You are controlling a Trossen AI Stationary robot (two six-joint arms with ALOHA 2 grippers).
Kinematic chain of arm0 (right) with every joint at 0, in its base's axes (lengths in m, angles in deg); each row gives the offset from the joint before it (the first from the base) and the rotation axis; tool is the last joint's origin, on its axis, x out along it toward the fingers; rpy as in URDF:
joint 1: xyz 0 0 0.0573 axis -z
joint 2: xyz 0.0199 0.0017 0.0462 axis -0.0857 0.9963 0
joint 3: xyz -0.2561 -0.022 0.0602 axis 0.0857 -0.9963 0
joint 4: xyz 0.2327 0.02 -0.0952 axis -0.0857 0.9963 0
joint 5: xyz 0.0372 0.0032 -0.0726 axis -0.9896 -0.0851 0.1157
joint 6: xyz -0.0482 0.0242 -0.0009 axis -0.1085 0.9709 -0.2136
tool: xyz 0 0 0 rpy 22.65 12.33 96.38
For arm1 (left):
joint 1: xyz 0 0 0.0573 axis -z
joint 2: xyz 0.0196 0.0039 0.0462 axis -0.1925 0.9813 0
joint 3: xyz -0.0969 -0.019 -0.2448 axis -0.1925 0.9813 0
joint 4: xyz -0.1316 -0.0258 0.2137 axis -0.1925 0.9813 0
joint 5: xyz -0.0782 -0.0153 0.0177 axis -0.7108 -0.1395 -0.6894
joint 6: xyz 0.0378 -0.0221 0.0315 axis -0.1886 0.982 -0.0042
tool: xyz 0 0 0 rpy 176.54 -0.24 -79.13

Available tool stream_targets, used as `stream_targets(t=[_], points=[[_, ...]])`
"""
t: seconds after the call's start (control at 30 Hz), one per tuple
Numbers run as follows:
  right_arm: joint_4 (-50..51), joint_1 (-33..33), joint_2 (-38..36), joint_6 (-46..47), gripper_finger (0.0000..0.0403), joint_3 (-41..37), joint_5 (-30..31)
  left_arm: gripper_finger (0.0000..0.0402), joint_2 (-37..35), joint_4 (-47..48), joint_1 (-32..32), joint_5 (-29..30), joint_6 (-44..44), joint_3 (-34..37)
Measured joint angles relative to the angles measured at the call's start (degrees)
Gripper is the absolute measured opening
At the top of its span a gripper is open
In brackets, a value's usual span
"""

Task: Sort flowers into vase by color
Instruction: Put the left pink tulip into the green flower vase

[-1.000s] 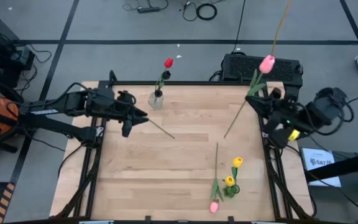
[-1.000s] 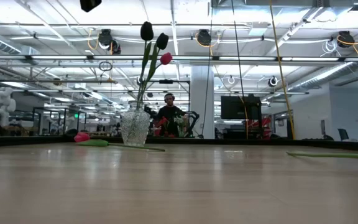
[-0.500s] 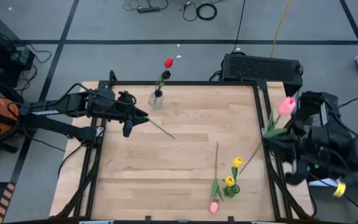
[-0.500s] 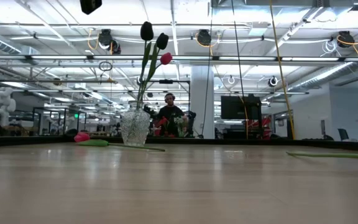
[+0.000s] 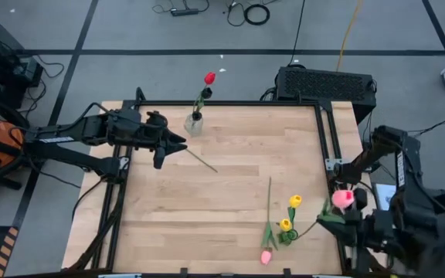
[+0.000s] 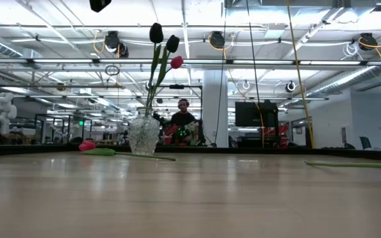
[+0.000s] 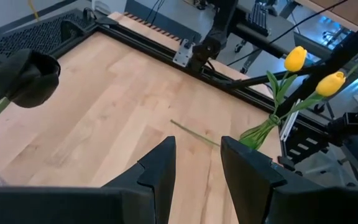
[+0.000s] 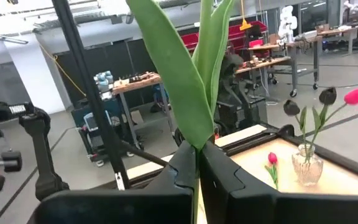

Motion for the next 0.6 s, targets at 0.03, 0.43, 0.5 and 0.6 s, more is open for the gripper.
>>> stream_targets(t=[0.03,0.43,0.5,0.6], points=[[5.7,0.0,0.3,6.4,0.0,0.0,0.0,0.0134,0.0,0.0,0.0,0.0,0.0,0.0],[45.3,0.0,0.7,56.5,0.0,-3.8,-4.2,0.0134,0.0,0.1,0.1,-0.7,0.0,0.0],[46.3,0.0,0.7,57.8,0.0,-4.6,-5.1,0.0134,0.0,0.1,0.1,-0.7,0.0,0.0],[48.3,0.0,0.7,60.1,0.0,-6.2,-6.1,0.0134,0.0,0.1,0.1,-0.7,0.1,0.0]])
